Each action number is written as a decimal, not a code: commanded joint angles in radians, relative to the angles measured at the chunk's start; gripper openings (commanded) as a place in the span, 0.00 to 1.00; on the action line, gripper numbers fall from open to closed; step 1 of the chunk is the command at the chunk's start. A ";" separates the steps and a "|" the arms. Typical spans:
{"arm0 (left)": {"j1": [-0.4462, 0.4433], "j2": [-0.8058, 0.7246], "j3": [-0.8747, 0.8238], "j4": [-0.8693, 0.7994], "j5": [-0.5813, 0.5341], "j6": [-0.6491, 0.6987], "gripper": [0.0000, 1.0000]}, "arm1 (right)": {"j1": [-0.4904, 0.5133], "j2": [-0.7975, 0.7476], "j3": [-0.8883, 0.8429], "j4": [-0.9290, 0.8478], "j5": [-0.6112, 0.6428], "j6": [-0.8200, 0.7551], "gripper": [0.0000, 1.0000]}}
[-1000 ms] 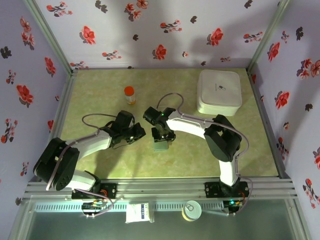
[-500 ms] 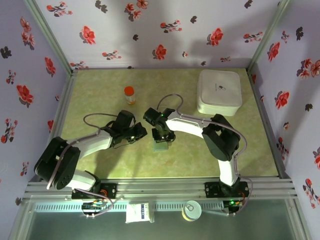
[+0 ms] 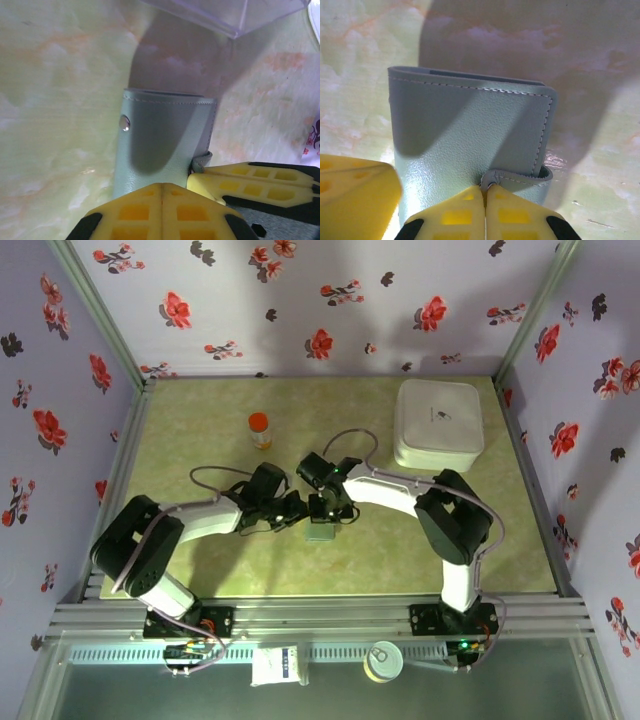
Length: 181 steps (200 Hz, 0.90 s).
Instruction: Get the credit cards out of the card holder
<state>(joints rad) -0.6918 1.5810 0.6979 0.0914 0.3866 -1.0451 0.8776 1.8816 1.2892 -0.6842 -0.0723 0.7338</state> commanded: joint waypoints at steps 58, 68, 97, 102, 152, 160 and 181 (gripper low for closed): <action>-0.011 0.083 0.000 -0.077 -0.008 -0.003 0.00 | -0.021 -0.027 -0.064 0.024 -0.008 0.017 0.00; -0.008 0.085 0.001 -0.104 -0.021 0.006 0.00 | -0.021 -0.035 -0.067 0.008 0.009 0.015 0.00; 0.016 0.117 -0.028 -0.134 -0.030 0.010 0.00 | -0.022 -0.063 -0.083 -0.017 0.040 0.021 0.00; 0.022 0.124 -0.041 -0.129 -0.030 0.007 0.00 | -0.022 -0.067 -0.086 -0.027 0.049 0.021 0.00; 0.038 0.136 -0.097 -0.142 -0.045 0.006 0.00 | -0.033 -0.096 -0.096 -0.136 0.149 0.023 0.00; 0.039 0.135 -0.100 -0.148 -0.047 0.008 0.00 | -0.035 -0.101 -0.095 -0.146 0.163 0.022 0.00; 0.040 0.143 -0.097 -0.157 -0.049 0.012 0.00 | -0.035 -0.104 -0.092 -0.178 0.198 0.020 0.00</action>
<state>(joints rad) -0.6674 1.6550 0.6662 0.1684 0.4480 -1.0485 0.8570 1.8042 1.2144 -0.7059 0.0006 0.7372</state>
